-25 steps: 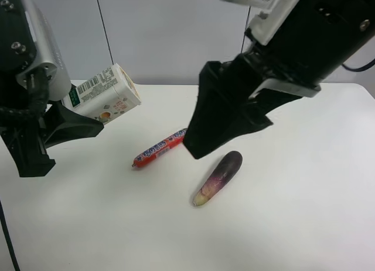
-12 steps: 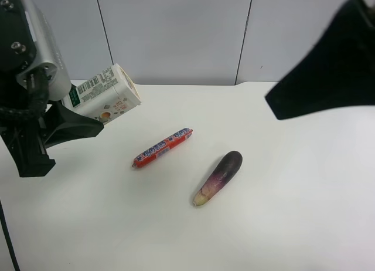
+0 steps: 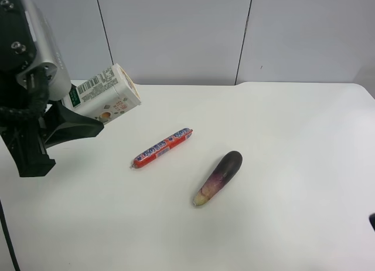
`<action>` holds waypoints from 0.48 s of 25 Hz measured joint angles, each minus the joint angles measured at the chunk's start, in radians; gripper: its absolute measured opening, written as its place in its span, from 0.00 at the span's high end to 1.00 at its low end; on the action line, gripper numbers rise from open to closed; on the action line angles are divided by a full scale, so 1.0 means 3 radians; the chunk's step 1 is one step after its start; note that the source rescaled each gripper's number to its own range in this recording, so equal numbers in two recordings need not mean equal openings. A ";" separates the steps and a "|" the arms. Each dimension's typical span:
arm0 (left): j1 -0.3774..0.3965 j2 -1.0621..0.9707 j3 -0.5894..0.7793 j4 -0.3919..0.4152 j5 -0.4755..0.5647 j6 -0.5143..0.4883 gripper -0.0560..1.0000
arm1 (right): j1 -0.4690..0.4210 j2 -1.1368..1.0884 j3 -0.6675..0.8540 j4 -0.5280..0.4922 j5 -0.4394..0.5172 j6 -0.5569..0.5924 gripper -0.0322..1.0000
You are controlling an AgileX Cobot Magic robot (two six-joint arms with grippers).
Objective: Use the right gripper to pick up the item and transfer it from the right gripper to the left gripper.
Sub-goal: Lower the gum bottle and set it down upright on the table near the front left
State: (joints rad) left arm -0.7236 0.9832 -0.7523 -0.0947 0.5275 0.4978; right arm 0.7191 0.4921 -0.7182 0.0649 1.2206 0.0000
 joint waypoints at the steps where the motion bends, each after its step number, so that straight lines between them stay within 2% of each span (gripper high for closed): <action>1: 0.0000 0.0000 0.0000 0.0000 0.0000 0.0000 0.94 | 0.0004 -0.0110 0.0081 -0.0026 0.0004 0.0023 0.00; 8: 0.0000 0.0000 0.0000 0.0000 0.0000 0.0000 0.94 | 0.0004 -0.0754 0.0551 -0.0198 -0.0114 0.0039 0.00; 12: 0.0000 0.0000 0.0000 0.0000 -0.0003 0.0000 0.94 | 0.0004 -0.0934 0.0634 -0.0216 -0.0380 0.0039 0.00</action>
State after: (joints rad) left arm -0.7236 0.9832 -0.7523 -0.0947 0.5264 0.4978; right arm 0.7202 0.2119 -0.5281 0.0000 1.1066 0.0117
